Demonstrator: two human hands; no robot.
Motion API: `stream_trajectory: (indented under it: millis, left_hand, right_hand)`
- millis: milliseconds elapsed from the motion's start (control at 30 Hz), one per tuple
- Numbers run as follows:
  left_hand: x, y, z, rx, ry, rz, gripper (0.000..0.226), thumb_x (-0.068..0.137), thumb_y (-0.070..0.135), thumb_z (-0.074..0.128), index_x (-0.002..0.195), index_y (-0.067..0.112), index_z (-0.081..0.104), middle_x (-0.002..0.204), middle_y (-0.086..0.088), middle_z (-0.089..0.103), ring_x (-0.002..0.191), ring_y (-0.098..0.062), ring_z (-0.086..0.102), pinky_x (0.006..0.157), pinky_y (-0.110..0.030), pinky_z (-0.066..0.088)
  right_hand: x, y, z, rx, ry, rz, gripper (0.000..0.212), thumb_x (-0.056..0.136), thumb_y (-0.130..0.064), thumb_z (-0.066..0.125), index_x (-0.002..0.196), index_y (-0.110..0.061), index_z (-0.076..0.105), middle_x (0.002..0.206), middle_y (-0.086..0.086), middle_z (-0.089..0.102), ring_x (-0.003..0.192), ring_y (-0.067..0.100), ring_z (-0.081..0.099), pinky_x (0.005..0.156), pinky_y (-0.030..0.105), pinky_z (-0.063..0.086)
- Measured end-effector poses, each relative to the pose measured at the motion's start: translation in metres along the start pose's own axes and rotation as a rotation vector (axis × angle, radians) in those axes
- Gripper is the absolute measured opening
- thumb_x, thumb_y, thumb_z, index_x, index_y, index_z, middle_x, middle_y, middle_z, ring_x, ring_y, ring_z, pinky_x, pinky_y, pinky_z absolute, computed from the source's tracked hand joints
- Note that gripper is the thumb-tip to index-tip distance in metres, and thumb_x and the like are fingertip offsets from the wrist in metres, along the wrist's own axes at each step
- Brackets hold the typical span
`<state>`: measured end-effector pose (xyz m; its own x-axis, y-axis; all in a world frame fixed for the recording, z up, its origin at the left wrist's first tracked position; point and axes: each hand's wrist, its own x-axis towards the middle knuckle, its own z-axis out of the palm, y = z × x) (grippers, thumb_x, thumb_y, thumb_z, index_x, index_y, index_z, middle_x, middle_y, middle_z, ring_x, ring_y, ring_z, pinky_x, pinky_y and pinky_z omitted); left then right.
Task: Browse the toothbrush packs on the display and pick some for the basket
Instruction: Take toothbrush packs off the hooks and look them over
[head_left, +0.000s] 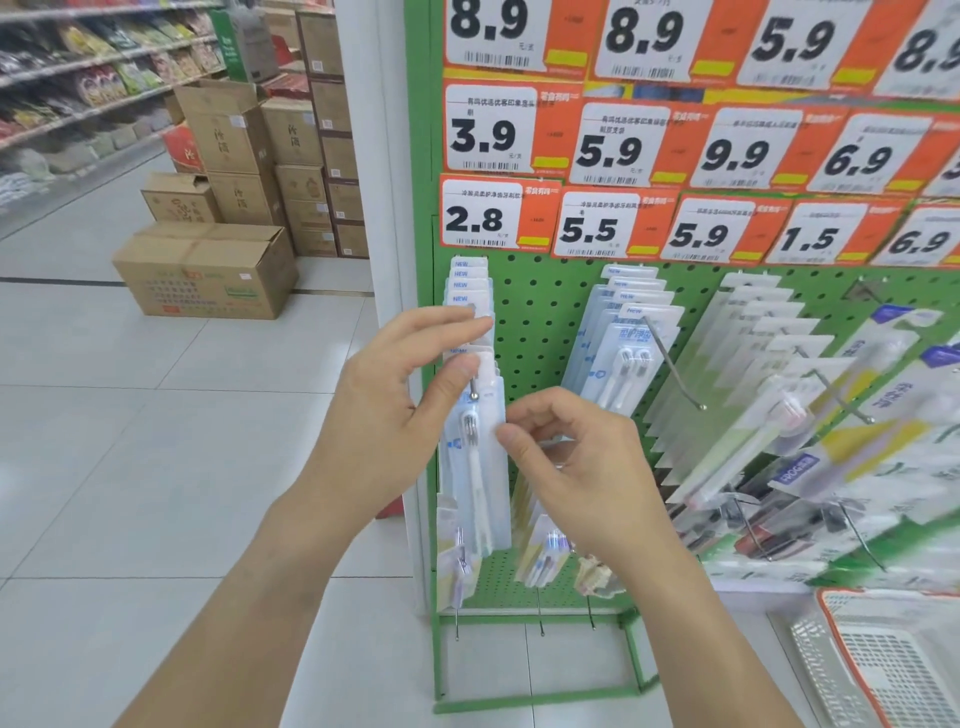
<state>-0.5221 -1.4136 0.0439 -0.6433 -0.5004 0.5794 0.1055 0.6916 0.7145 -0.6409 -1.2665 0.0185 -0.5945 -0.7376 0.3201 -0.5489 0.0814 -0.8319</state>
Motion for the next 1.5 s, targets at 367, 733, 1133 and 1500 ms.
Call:
stream_trajectory:
  millis: [367, 733, 1133, 1500]
  left_hand:
    - [0.011, 0.000, -0.008, -0.008, -0.101, -0.070, 0.037, 0.093, 0.038, 0.057, 0.127, 0.029, 0.068, 0.114, 0.014, 0.062, 0.103, -0.007, 0.064, 0.094, -0.012, 0.042]
    - [0.021, -0.004, -0.013, 0.094, -0.208, -0.065, 0.023, 0.102, 0.032, 0.055, 0.121, 0.031, 0.068, 0.109, 0.012, 0.058, 0.101, -0.011, 0.058, 0.094, -0.025, 0.049]
    - [0.022, -0.003, -0.015, 0.116, -0.234, -0.066, 0.035, 0.099, 0.039, 0.050, 0.130, 0.034, 0.066, 0.103, 0.005, 0.057, 0.098, -0.015, 0.060, 0.094, -0.040, 0.050]
    - [0.023, -0.007, -0.014, 0.148, -0.200, -0.035, 0.033, 0.100, 0.039, 0.052, 0.129, 0.032, 0.066, 0.098, 0.005, 0.056, 0.092, -0.015, 0.058, 0.090, -0.035, 0.050]
  right_hand:
    - [0.039, -0.018, -0.004, 0.024, 0.183, -0.121, 0.013, 0.099, -0.014, 0.063, 0.103, -0.024, 0.071, 0.088, -0.016, 0.070, 0.082, 0.008, 0.066, 0.071, 0.021, 0.053]
    - [0.105, -0.028, 0.008, -0.147, 0.065, -0.184, 0.010, 0.094, -0.017, 0.070, 0.103, -0.020, 0.075, 0.096, -0.006, 0.069, 0.085, 0.000, 0.061, 0.074, 0.007, 0.045]
    - [0.102, -0.027, 0.000, -0.225, 0.067, -0.213, 0.012, 0.098, -0.010, 0.061, 0.103, -0.017, 0.071, 0.093, -0.008, 0.066, 0.081, -0.006, 0.055, 0.073, 0.006, 0.039]
    - [0.034, -0.003, 0.007, -0.282, 0.528, -0.452, 0.016, 0.100, -0.006, 0.061, 0.108, -0.005, 0.075, 0.094, 0.008, 0.065, 0.085, 0.012, 0.059, 0.073, 0.029, 0.053]
